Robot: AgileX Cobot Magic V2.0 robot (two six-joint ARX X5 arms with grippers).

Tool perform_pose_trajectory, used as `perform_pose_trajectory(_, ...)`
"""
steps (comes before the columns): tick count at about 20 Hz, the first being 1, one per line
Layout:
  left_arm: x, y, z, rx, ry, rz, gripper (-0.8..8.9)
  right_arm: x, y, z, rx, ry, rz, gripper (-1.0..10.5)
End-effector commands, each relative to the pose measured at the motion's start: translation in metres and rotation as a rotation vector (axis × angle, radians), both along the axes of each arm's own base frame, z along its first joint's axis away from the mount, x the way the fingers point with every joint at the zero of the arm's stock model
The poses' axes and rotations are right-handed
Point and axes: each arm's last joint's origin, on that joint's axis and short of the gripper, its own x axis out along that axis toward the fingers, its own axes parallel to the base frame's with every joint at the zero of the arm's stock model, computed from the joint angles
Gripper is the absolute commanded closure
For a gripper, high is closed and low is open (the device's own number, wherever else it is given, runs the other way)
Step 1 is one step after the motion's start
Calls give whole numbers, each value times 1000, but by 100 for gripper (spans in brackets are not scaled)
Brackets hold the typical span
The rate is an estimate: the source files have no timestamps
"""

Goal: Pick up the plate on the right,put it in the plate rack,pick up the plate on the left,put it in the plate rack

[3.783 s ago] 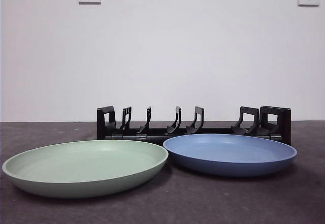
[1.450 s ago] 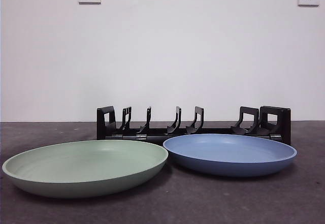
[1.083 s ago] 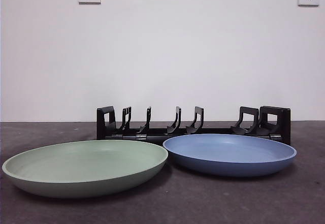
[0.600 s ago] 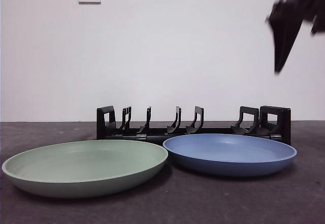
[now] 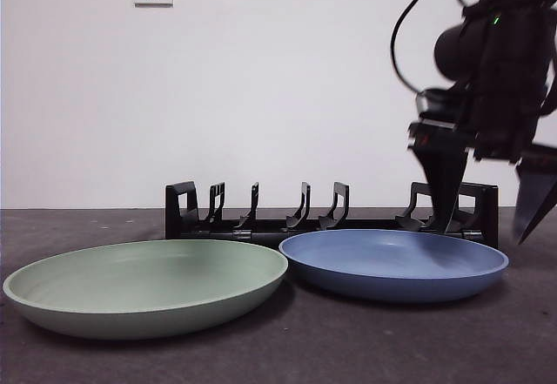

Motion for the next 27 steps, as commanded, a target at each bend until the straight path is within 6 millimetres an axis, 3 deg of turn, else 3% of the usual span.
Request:
perform_pose_trajectory(1, -1, -1, 0, 20, -27, 0, 118, 3, 3, -14, -30, 30, -13, 516)
perform_pose_trajectory(8, 0, -1, 0, 29, -31, 16, 118, 7, 4, -31, -58, 71, -15, 745)
perform_pose_trajectory(12, -1, -2, 0, 29, -32, 9, 118, 9, 5, -31, -53, 55, -13, 952)
perform_pose_trajectory(18, 0, -3, -1, 35, -28, 1, 122, 9, 4, -31, -55, 54, 6, 959)
perform_pose_trajectory(21, -1, -9, -3, 66, -40, -50, 122, 5, 2, -18, -53, 30, 8, 960)
perform_pose_trajectory(27, -1, -30, -10, 118, -36, -171, 122, -12, -10, 40, -40, -71, 5, 960)
